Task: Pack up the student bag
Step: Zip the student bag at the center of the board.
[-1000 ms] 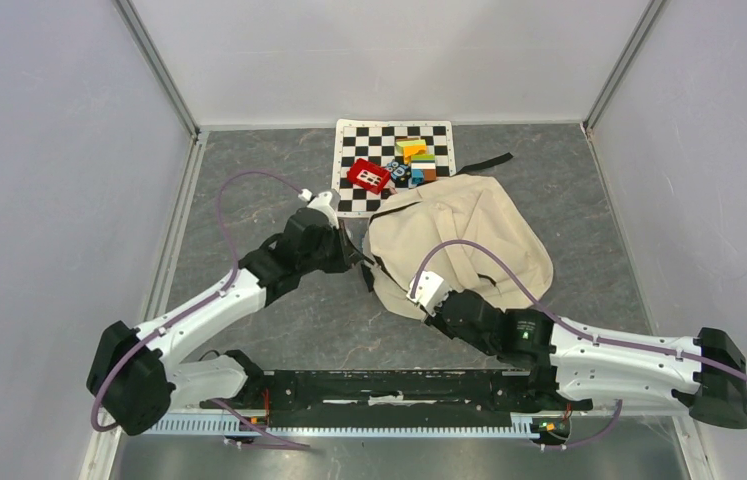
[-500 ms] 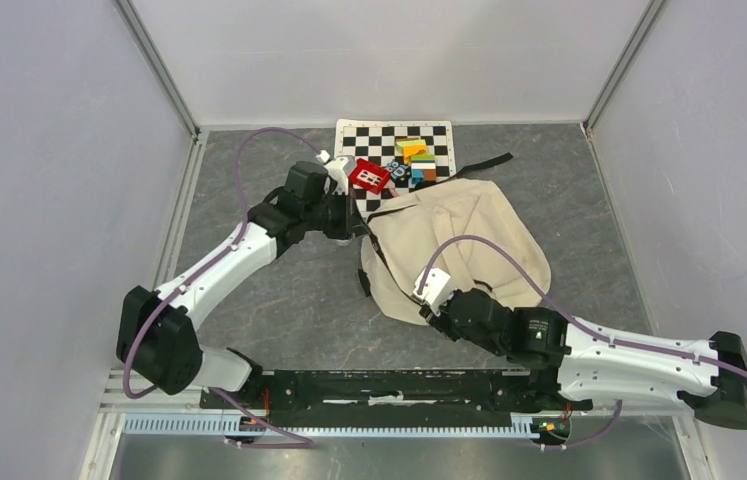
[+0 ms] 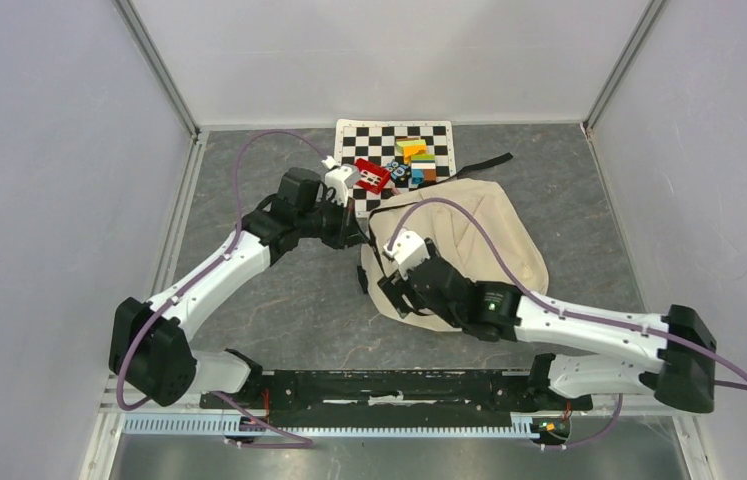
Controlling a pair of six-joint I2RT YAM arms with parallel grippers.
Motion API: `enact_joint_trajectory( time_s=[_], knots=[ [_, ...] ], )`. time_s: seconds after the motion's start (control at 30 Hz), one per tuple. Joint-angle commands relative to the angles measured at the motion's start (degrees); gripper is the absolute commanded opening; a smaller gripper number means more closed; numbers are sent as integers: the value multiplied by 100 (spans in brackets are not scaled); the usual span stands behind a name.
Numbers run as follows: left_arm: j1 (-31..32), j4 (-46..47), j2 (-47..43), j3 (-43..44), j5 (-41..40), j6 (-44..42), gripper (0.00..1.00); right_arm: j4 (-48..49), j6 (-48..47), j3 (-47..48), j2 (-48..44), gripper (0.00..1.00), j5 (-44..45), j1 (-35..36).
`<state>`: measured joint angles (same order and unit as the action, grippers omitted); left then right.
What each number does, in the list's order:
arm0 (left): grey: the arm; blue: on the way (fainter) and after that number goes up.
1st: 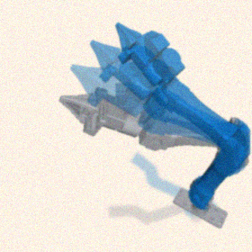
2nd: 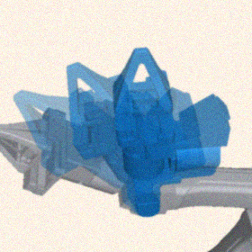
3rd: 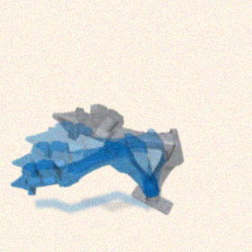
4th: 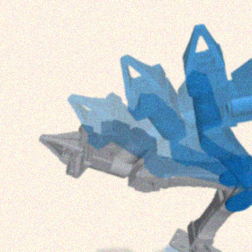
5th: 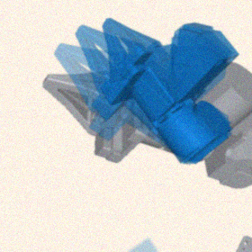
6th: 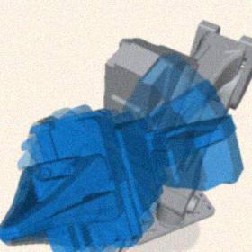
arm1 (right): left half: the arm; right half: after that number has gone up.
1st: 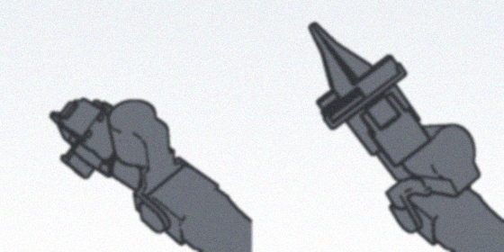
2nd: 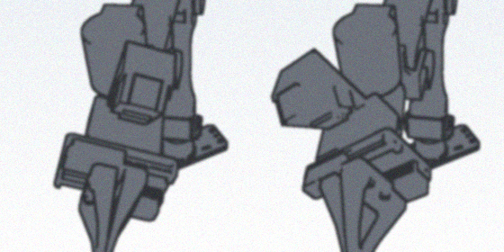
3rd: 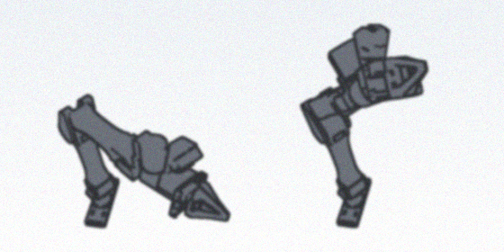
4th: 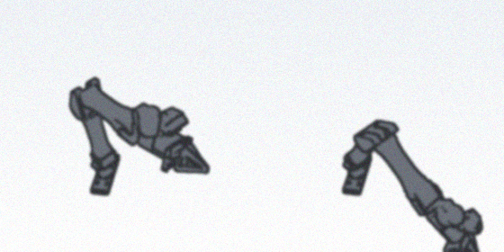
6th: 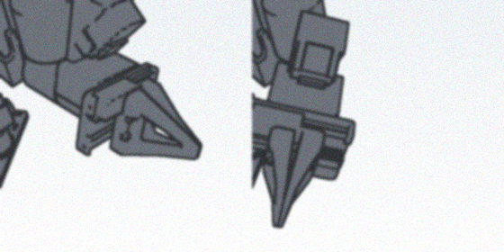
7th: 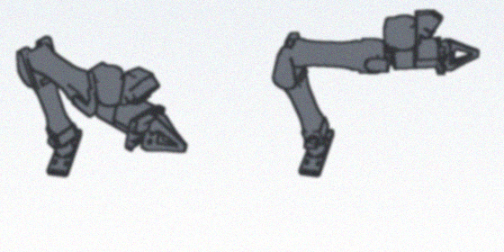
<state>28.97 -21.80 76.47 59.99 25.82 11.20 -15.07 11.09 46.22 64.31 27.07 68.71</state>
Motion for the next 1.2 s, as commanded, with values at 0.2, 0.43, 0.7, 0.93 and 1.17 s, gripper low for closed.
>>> enact_joint_trajectory(
  time_s=[0.2, 0.43, 0.7, 0.93, 1.17],
  knots=[
    [-177, 722, -215, -242, -132, -68, 2, 636, -219, 860, 1201, 72, -979, -1064],
    [-190, 670, -153, -207, -121, -48, 2, 799, -376, 1249, 1806, 67, -1298, -1198],
    [-190, 660, -199, -224, -140, -57, 2, 927, -291, 1323, 2147, 53, -1393, -1315],
    [-188, 653, -229, -228, -203, -57, 2, 810, -387, 1164, 2004, 0, -1464, -1316],
    [-199, 590, -269, -239, -658, -35, 2, 796, -376, 489, 1373, 0, -2093, -1294]
  ],
)
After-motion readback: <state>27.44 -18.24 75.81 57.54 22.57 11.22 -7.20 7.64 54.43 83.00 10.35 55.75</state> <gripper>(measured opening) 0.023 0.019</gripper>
